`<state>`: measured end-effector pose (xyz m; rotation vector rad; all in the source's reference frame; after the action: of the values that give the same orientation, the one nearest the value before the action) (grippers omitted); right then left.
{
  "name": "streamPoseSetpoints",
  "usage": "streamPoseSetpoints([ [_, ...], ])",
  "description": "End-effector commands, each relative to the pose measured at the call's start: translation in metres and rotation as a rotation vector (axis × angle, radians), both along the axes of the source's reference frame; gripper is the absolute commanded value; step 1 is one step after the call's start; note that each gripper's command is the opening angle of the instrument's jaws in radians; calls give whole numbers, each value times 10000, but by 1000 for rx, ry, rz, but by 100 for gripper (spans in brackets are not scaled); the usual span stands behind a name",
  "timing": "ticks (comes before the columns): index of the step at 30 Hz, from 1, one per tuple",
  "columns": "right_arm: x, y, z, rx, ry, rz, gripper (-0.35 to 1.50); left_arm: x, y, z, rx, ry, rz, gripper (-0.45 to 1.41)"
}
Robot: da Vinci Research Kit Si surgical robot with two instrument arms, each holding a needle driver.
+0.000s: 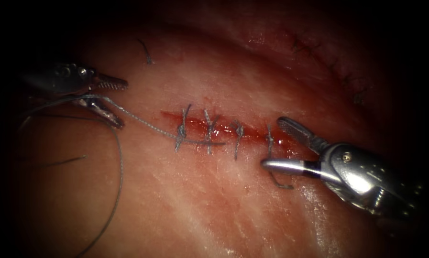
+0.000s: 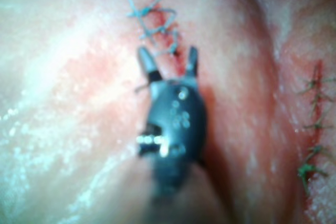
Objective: Wound Closure
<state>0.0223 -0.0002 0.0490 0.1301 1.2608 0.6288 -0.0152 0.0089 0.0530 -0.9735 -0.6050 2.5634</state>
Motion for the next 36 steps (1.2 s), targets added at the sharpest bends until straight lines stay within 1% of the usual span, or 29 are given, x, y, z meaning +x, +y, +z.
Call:
streamPoseSetpoints([
  [1,30,-1,-3,2,-3,-23,135,-5,-5,6,-2,-7,-4,42],
  [3,49,1,-8,4,-21,-32,133,-6,-6,4,-20,-18,-19,41],
  [4,60,2,-11,2,-36,-39,133,-6,-6,3,-27,-27,-27,47],
  [6,75,6,-14,-7,-57,-50,133,-5,-1,0,-76,-49,-58,47],
  [9,98,11,-17,-23,-88,-62,133,-3,10,-2,-184,-61,-99,32],
  [12,120,17,-14,-42,-124,-73,133,-3,15,-3,-228,-75,-111,34],
  [14,127,18,-11,-51,-132,-74,135,-3,18,-3,-269,-81,-113,29],
  [16,129,18,-10,-57,-134,-75,135,-1,25,-3,-398,-48,-88,21],
  [18,126,16,-10,-59,-132,-78,135,1,31,1,-486,-3,-39,9],
  [19,124,15,-11,-57,-133,-82,135,3,34,5,-526,26,-15,7],
  [21,118,13,-13,-60,-133,-81,135,5,37,12,-560,50,26,6],
  [22,115,12,-13,-60,-136,-79,135,6,38,16,-580,61,61,6],
  [24,108,11,-15,-65,-138,-71,133,6,39,22,-604,80,92,14],
  [25,102,11,-16,-73,-144,-66,133,5,41,28,-644,97,132,41],
  [26,99,12,-16,-75,-147,-57,133,3,43,29,-674,108,162,58],
  [27,97,13,-17,-75,-148,-54,133,2,45,31,-701,130,186,71],
  [28,96,13,-17,-75,-147,-55,133,0,48,32,-722,159,200,78],
  [30,95,14,-18,-79,-150,-56,133,-5,53,35,-732,166,210,83],
  [33,94,14,-20,-78,-150,-57,133,-15,59,40,-754,157,243,83],
  [36,92,13,-21,-78,-151,-57,133,-25,66,47,-802,157,299,84],
])
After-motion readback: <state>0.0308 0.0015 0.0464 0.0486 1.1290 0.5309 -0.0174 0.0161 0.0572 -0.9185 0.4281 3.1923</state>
